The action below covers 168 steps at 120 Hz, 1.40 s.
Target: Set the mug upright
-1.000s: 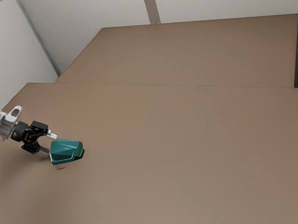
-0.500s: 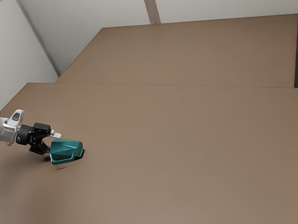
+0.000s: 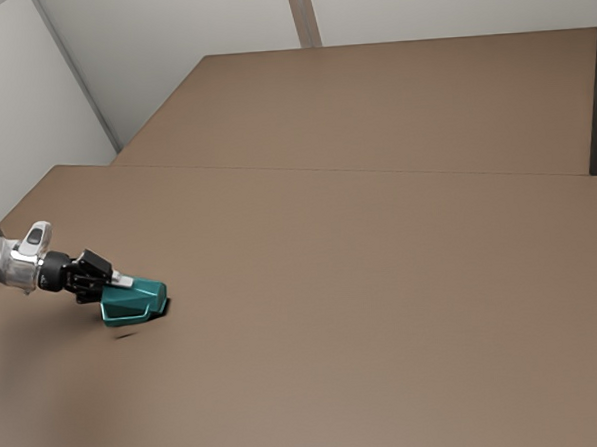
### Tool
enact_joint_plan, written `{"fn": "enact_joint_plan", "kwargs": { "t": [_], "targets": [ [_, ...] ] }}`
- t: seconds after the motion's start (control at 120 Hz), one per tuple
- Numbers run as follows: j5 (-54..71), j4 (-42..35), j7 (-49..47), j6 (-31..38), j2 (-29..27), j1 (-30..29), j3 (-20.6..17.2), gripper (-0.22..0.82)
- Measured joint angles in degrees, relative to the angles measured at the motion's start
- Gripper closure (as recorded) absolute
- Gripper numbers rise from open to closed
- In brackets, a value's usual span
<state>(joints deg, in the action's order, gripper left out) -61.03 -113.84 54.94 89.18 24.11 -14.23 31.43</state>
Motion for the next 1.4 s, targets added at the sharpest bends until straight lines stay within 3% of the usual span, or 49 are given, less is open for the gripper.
{"fn": "enact_joint_plan", "kwargs": {
  "t": [0.333,0.492,0.65,0.808,1.167,1.4],
  "targets": [
    [-3.34,-0.53,0.12,-2.87,-1.87,0.15,-0.45,0.76],
    [-1.61,2.83,-0.44,-1.87,-7.54,0.55,-5.59,0.77],
    [19.92,13.62,-3.19,5.29,-10.42,2.05,-14.58,0.78],
    [39.07,15.69,-7.60,14.02,-10.42,6.45,-19.00,0.78],
    [56.69,7.68,-19.29,34.57,-8.98,11.90,-20.30,0.78],
    [58.91,5.53,-25.25,40.88,-6.84,11.95,-20.28,0.78]
  ]
}}
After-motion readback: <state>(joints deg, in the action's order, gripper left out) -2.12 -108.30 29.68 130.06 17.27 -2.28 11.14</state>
